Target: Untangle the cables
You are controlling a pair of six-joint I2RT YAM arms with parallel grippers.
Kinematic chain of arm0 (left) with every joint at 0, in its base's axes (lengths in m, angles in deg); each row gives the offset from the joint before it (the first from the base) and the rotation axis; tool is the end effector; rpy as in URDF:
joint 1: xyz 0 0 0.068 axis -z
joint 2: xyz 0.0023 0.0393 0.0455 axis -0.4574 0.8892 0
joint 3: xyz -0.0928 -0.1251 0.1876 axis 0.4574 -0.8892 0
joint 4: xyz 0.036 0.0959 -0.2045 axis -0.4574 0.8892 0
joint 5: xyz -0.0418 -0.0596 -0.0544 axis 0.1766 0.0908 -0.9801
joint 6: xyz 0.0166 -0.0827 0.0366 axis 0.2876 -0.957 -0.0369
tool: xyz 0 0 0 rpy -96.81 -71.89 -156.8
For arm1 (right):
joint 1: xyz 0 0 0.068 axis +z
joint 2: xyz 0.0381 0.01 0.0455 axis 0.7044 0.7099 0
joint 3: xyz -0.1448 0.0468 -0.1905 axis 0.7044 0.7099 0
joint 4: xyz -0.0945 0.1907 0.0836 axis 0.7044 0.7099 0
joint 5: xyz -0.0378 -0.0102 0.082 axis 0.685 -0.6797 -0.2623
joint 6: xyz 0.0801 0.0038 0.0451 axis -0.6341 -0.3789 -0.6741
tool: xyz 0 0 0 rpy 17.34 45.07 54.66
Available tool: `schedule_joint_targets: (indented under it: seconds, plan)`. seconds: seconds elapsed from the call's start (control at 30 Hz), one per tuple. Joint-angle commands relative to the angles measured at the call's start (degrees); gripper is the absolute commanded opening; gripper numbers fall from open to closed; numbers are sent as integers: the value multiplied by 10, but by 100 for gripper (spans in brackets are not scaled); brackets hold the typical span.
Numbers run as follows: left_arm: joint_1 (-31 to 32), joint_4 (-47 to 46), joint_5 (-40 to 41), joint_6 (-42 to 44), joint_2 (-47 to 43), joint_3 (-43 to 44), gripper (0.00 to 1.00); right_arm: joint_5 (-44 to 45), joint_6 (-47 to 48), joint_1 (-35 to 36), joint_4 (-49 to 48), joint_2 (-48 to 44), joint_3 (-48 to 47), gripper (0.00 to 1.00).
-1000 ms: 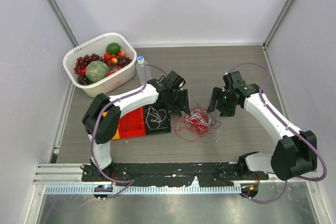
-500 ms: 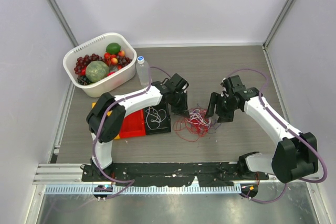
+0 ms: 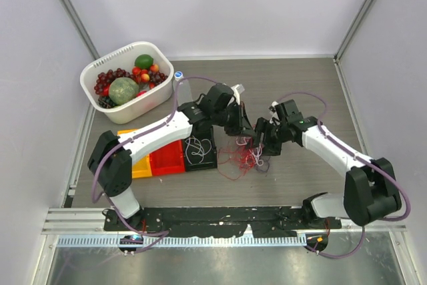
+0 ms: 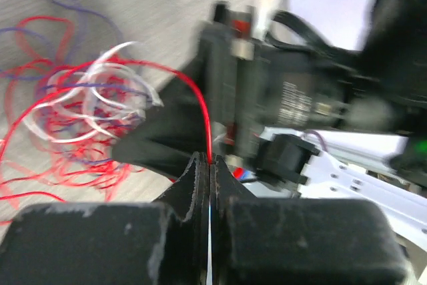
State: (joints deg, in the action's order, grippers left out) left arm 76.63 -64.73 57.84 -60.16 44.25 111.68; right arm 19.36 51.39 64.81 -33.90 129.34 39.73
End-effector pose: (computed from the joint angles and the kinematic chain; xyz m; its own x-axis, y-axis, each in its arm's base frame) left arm 0.2310 -0.3160 0.2476 -0.9515 -0.0383 -0.3054 0.2253 0.5893 -0.7758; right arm 0.2181 0.1186 0.1667 -0.9637 0.1872 -0.1904 0.0376 0.8011 0.5973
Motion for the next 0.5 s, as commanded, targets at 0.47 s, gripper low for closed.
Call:
schedule_joint_targets:
  seconds: [0.47]
  plan:
    - [27, -97, 13, 45, -70, 447, 0, 256, 5, -180, 34, 76, 5, 62]
